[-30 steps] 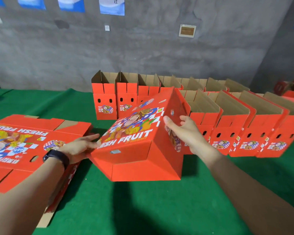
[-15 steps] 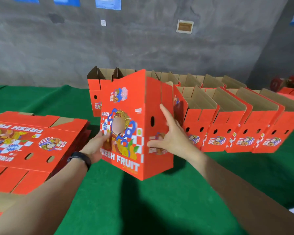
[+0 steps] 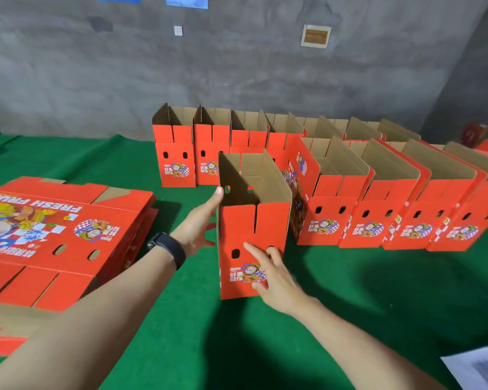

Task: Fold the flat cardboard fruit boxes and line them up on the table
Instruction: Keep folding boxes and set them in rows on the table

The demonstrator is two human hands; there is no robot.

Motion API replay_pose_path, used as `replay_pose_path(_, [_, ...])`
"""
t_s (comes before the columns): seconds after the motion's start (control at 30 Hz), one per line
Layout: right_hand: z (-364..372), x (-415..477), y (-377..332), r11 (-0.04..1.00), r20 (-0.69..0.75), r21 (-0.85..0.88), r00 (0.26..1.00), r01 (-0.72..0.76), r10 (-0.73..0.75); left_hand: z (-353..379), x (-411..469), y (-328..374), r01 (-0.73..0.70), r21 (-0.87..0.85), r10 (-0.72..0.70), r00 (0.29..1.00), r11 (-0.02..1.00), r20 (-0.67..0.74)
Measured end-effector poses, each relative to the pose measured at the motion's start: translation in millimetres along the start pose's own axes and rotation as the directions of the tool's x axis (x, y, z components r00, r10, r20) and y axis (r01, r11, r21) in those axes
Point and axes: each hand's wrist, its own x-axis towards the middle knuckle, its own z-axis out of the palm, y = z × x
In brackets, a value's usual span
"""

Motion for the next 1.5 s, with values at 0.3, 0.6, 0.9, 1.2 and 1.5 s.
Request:
replay_pose_path(0.3, [35, -19, -2, 0.915, 0.068, -0.377, 0.981, -0.145, 0.183, 3, -2, 9, -0.119, 0.38, 0.178, 0.976, 0.917, -0.125])
replay_pose_path(0.6, [21, 20, 8, 0.839, 0.075, -0.51, 0.962, -0.189, 0.263, 8, 21, 24, -0.237, 0.389, 0.269, 0.963, 0.89, -0.031])
replay_pose_path(0.9, [-16, 75, 51, 0.746, 0.026, -0.574, 0.903, -0.338, 0.429, 52, 86, 54, -0.346, 0.648, 0.395, 0.916, 0.679, 0.075])
replay_pose_path(1.2, [-40, 103, 105, 0.625, -0.057, -0.719, 0.922, -0.304, 0.383, 95, 137, 65, -0.425, 0.851, 0.352, 0.882, 0.31, 0.313])
replay_pose_path(1.5, [-41, 118, 112, 0.733, -0.037, -0.59, 0.918, -0.339, 0.395, 104, 161, 60, -0.379, 0.913, 0.447, 0.85, 0.153, 0.278])
